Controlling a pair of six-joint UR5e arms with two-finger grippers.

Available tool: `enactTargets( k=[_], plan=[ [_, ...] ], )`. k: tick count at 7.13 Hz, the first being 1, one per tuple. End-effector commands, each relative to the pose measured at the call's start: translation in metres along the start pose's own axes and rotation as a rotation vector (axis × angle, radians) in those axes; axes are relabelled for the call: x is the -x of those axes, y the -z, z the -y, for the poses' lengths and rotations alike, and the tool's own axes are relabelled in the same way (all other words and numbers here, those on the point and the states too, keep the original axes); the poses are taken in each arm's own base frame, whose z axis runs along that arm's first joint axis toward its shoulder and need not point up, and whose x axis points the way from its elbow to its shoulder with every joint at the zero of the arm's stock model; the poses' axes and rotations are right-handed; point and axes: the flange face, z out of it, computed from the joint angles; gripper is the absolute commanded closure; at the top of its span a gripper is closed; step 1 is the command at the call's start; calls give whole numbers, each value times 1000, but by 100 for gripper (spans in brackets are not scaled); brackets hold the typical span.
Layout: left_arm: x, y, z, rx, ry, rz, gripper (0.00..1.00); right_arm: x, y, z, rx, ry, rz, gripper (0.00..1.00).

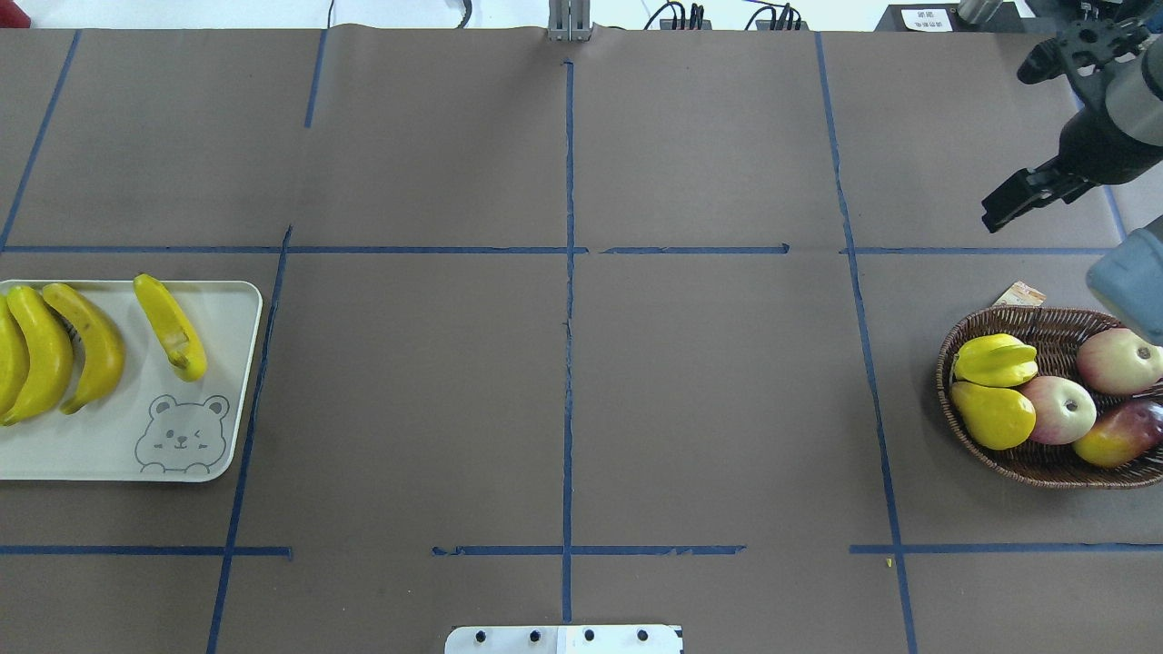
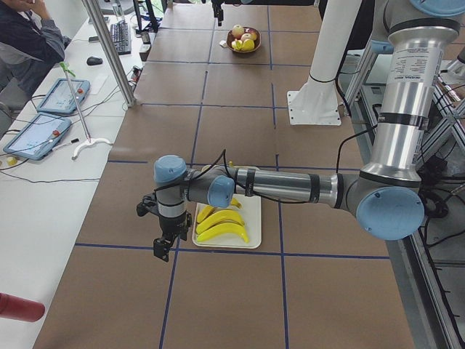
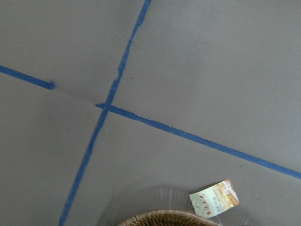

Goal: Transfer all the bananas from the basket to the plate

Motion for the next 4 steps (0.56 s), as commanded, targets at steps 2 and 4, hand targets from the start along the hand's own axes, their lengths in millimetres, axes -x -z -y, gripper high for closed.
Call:
enactTargets(
  k=[2,4],
  plan=[
    [22,31,-46,15,212,-240,0,-132,-15,-57,54,57,71,1],
    [5,42,-70,14,370,-235,0,-204,-19,-131,77,-91,68,1]
  ],
)
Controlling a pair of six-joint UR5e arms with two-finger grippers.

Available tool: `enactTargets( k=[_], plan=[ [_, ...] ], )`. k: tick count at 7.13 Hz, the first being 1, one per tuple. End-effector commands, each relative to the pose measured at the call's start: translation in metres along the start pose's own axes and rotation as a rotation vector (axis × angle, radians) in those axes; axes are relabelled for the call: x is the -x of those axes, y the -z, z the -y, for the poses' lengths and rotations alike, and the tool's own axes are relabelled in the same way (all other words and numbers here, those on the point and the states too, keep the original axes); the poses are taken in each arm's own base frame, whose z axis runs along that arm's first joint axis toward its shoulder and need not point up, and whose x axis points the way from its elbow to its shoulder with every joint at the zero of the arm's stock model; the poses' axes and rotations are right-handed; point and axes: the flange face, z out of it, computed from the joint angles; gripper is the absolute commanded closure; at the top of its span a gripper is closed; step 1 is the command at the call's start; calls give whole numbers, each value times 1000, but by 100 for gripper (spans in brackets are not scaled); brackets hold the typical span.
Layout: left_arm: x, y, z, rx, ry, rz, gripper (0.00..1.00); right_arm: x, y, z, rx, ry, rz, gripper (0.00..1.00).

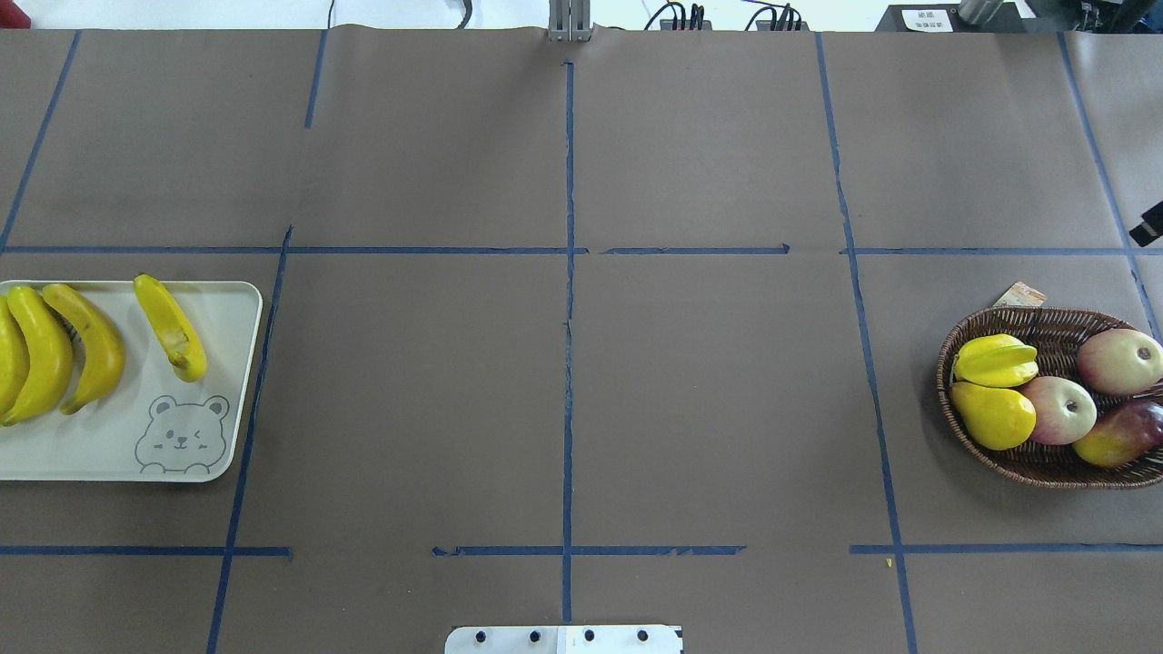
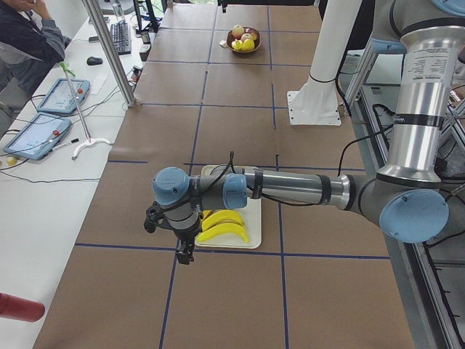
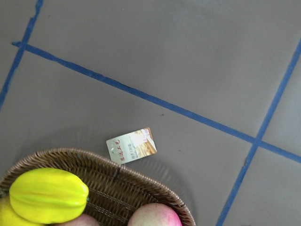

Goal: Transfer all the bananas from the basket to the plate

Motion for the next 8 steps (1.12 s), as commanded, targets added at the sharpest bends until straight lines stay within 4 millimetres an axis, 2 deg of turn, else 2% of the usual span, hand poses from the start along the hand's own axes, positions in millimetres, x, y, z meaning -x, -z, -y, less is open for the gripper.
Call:
enactTargets(
  k=[1,2,3,4,5,6,8],
  plan=[
    [-9,5,-24,-27,102,-2,0,-73,-8,-80,17,-164,20,1],
    [-6,3,-23,-56,76,11,0,-84,-26,-115,56,-217,28,1],
    [0,-10,-42,-55,73,2,0,-98,-31,-141,65,-273,29,1],
    [0,-12,-43,-68,59,4,0,-106,-34,-156,70,-299,28,1],
    [0,-12,-42,-88,37,14,0,-113,-41,-159,42,-279,19,1],
    [2,-17,-49,-99,28,7,0,-120,-49,-160,13,-281,12,1],
    [-6,-13,-47,-109,15,-18,0,-102,-23,-140,-57,-340,-3,1]
  ],
)
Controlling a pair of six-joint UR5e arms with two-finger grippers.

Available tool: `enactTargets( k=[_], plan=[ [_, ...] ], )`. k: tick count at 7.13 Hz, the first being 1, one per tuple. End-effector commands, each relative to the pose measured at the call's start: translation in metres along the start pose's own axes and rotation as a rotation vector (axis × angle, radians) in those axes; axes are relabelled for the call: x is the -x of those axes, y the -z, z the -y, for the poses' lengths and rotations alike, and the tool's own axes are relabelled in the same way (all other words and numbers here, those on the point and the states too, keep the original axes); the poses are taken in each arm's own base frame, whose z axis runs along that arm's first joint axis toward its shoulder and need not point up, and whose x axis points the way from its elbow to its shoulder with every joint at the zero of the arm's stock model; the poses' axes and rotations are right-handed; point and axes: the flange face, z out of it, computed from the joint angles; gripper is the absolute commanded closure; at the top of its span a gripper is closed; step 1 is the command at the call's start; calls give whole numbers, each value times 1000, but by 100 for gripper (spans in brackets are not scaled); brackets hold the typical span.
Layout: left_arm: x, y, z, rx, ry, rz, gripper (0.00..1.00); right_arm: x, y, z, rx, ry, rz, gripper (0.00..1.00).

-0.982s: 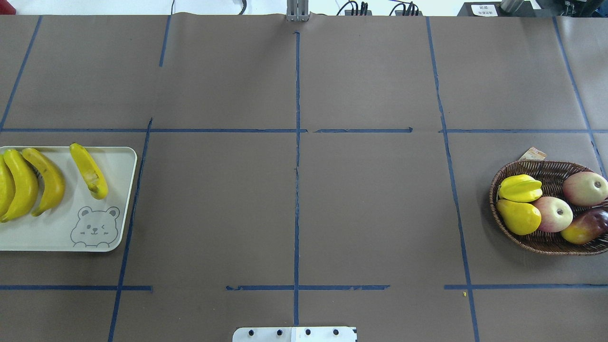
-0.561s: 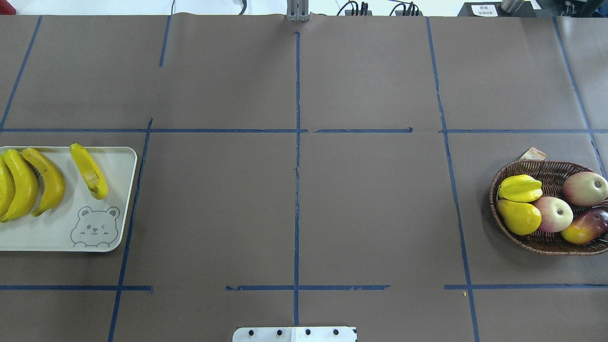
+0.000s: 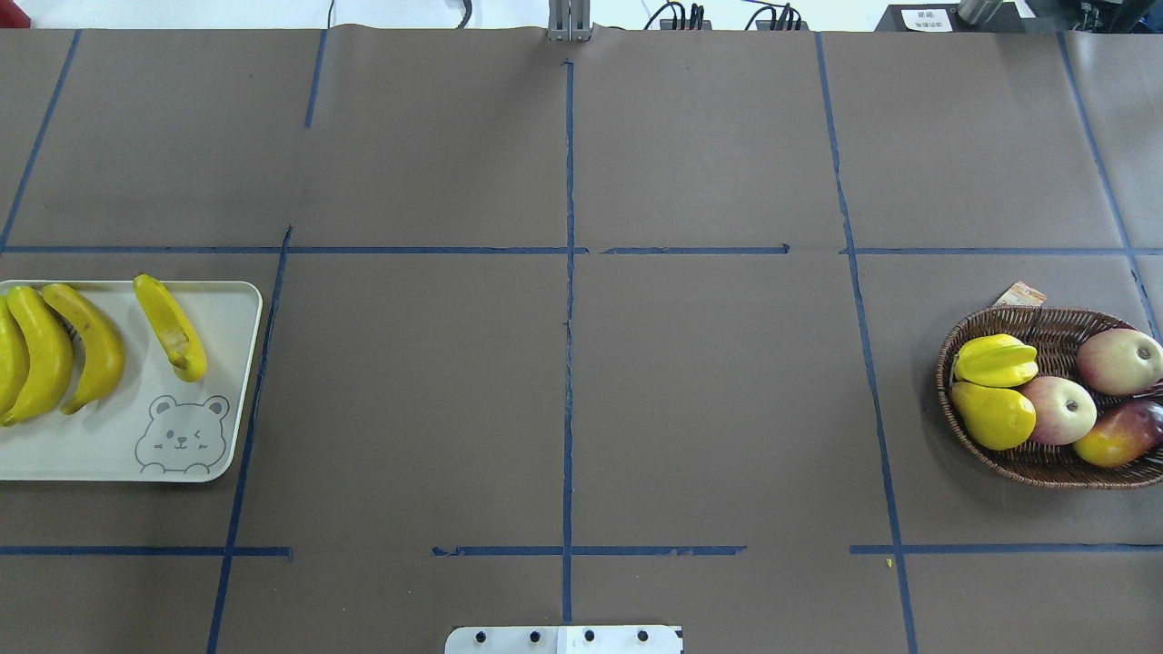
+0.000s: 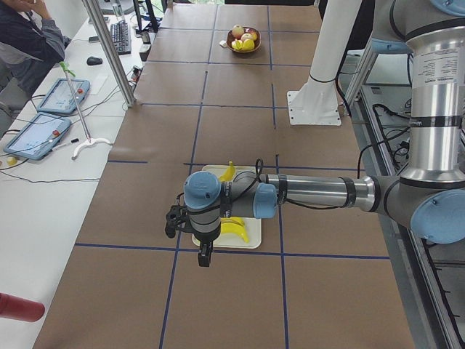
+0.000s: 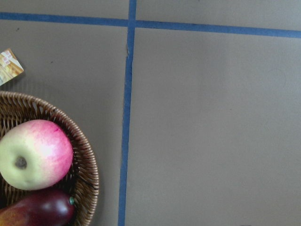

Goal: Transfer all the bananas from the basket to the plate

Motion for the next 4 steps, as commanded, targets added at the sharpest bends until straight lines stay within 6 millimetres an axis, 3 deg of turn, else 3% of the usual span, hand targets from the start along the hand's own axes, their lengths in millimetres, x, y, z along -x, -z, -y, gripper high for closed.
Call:
enactTargets(
  k=[1,4],
  plan=[
    [-7,-4,-1,-2,-6,-73,0,21,23,7,-56,-4,-4,0],
    [-3,-9,-10,11,8,-64,0,22,22,3,-58,-1,8,0]
  ],
)
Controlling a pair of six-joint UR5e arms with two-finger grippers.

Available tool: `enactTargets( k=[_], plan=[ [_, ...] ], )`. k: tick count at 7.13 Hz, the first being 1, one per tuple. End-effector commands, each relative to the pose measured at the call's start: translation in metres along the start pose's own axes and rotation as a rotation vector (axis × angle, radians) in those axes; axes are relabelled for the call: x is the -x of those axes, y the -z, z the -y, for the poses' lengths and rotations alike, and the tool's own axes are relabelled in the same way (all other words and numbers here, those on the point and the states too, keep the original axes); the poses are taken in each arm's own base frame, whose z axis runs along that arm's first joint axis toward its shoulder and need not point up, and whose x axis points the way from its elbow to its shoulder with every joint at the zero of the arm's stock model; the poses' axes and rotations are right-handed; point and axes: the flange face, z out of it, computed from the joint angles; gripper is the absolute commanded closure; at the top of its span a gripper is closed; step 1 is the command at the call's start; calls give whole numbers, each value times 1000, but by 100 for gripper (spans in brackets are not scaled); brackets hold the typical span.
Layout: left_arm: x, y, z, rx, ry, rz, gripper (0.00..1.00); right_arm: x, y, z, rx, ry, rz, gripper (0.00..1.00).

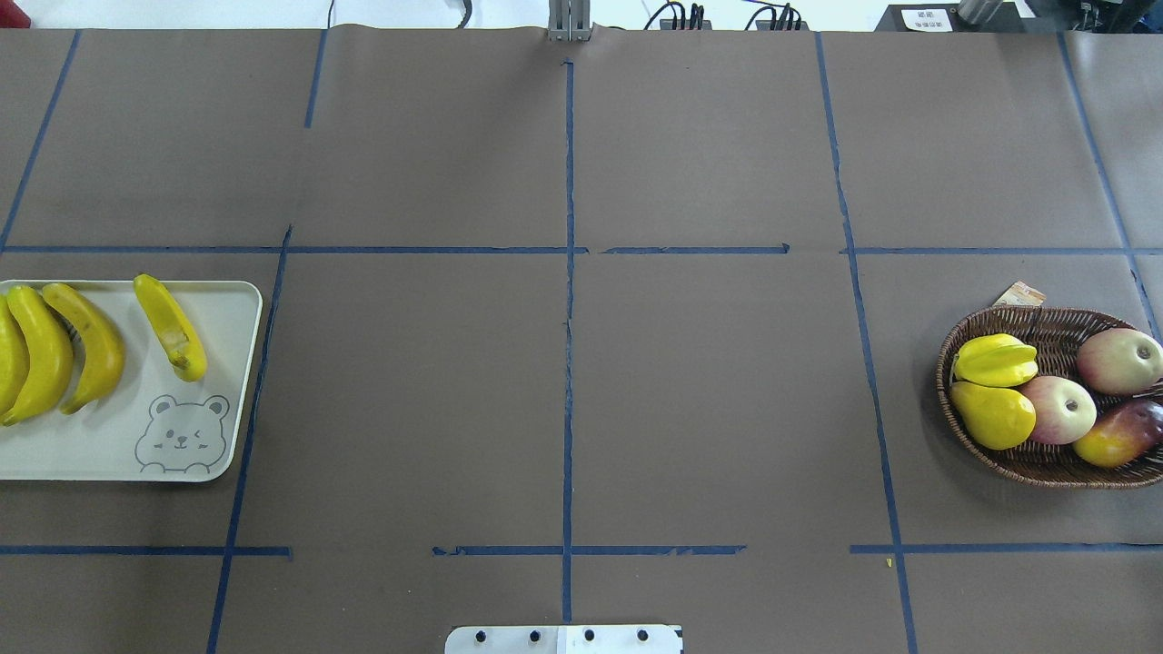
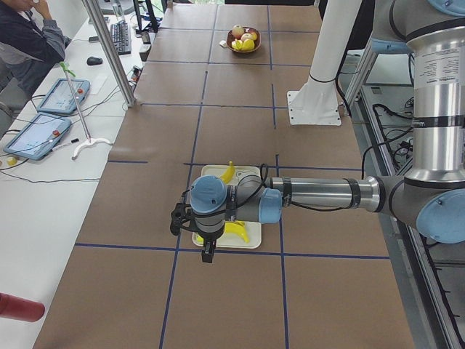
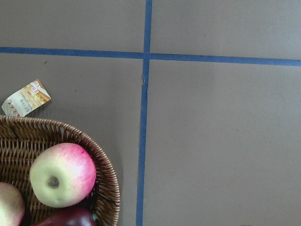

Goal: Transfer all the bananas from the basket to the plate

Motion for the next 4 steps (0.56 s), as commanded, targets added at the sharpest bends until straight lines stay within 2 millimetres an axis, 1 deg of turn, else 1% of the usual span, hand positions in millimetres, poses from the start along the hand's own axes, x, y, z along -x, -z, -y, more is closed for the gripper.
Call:
enactTargets(
  k=[1,2,4],
  plan=[
    [1,-1,-5,5,4,1,0,1,-1,-1,0,3,6,0],
    [3,-4,-10,12,8,1,0,0,-1,-2,1,0,6,0],
    [2,-3,-11,10,6,1,0,1,-1,-1,2,3,6,0]
  ],
)
